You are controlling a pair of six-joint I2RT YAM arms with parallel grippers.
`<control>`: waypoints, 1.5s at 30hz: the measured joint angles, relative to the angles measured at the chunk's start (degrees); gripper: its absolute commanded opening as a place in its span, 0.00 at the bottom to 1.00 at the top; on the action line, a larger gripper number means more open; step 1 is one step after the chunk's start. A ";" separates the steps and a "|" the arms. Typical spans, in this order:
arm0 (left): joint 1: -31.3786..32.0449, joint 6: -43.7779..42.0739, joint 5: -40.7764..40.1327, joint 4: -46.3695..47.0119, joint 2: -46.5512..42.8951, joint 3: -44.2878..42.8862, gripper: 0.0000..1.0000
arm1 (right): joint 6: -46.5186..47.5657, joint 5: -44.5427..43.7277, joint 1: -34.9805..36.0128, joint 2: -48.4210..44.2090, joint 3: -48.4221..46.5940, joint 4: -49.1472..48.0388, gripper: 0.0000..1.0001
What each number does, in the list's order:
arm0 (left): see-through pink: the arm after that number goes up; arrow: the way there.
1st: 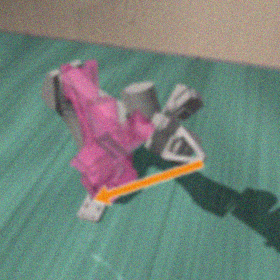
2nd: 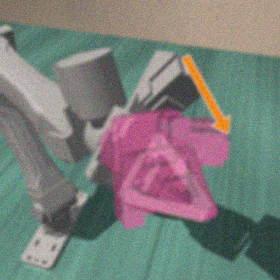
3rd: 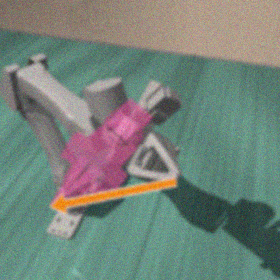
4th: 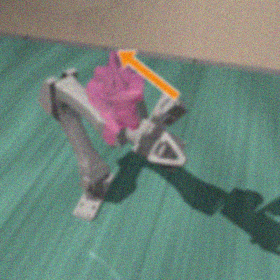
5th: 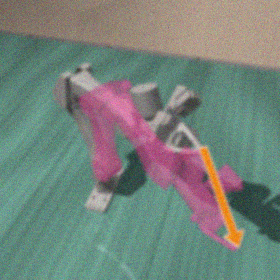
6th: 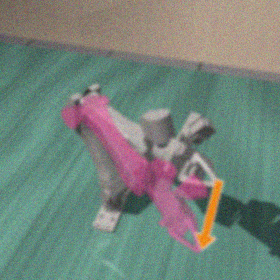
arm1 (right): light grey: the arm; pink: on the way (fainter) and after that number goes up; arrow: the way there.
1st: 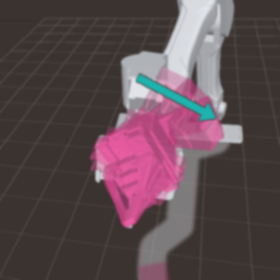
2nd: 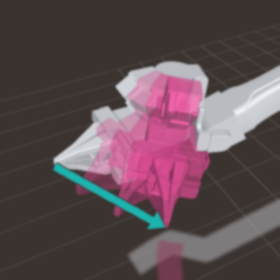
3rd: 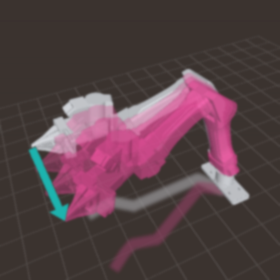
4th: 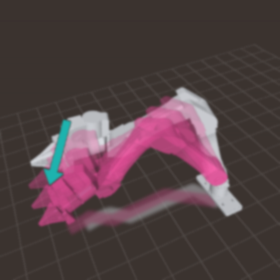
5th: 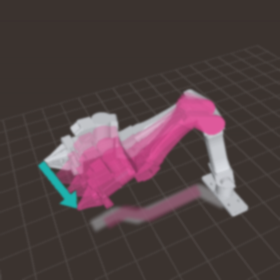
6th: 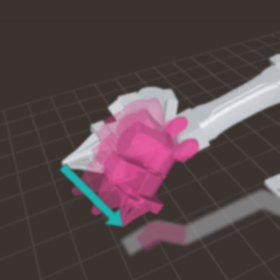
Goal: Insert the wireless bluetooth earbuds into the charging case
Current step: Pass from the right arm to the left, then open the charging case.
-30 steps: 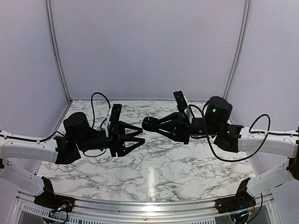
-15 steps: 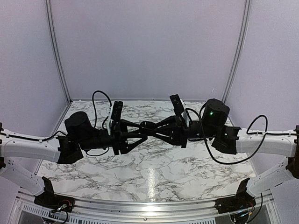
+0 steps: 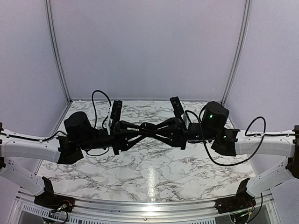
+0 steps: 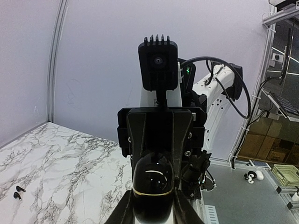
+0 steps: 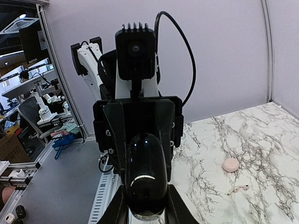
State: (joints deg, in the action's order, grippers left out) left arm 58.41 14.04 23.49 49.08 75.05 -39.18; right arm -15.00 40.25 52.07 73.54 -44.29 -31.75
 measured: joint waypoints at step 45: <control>0.04 -2.93 2.16 0.20 0.44 4.11 0.00 | 7.41 -5.01 0.22 1.46 -5.68 15.63 0.77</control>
State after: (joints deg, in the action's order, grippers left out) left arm 58.46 11.11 25.65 49.28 75.48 -35.07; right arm -7.60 35.24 52.29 75.00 -49.98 -16.12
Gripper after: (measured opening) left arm 0.242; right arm 0.766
